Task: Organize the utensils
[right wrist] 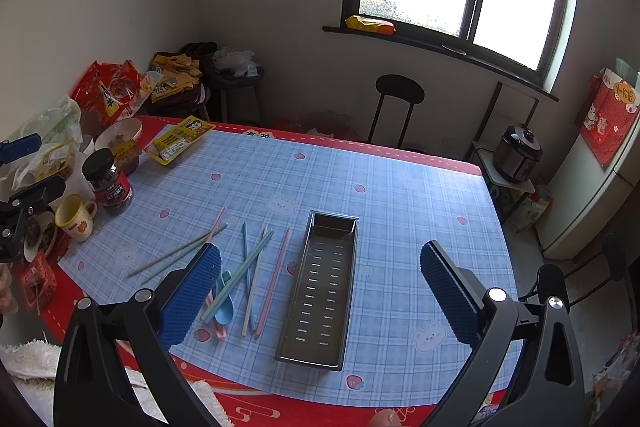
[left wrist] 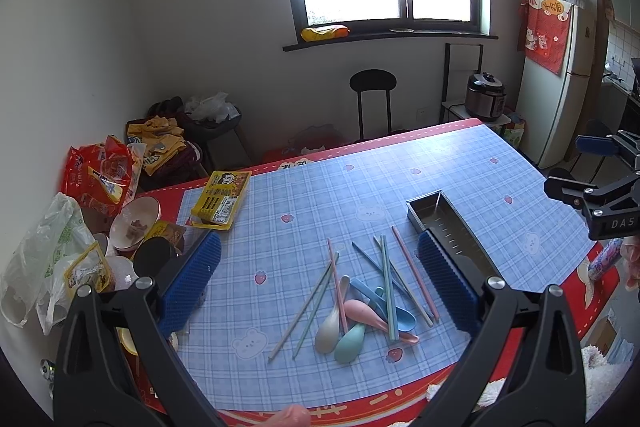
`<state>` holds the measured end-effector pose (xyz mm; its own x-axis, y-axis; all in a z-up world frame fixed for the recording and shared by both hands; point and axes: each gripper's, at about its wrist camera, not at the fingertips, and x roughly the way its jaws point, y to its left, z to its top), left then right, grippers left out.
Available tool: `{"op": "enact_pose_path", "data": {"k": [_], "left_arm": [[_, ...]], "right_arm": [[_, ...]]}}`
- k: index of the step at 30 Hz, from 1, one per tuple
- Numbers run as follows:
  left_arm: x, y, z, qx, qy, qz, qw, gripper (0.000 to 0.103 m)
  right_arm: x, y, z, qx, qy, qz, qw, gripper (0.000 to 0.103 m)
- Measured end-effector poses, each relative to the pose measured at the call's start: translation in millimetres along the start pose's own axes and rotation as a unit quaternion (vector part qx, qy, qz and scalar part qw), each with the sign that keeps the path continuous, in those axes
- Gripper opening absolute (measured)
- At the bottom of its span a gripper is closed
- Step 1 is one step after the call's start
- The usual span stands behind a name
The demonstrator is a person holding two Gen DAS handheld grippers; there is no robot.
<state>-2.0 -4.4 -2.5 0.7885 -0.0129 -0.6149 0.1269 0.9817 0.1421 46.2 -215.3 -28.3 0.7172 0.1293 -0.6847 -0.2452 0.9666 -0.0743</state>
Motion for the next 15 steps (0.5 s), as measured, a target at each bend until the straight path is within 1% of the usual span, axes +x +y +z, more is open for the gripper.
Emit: {"op": "enact_pose_path", "data": {"k": [15], "left_arm": [[-1.5, 0.3, 1.5, -0.003, 0.002, -0.001, 1.0, 0.097]], "right_arm": [[-1.6, 0.5, -0.5, 0.004, 0.0, 0.003, 1.0, 0.098]]}}
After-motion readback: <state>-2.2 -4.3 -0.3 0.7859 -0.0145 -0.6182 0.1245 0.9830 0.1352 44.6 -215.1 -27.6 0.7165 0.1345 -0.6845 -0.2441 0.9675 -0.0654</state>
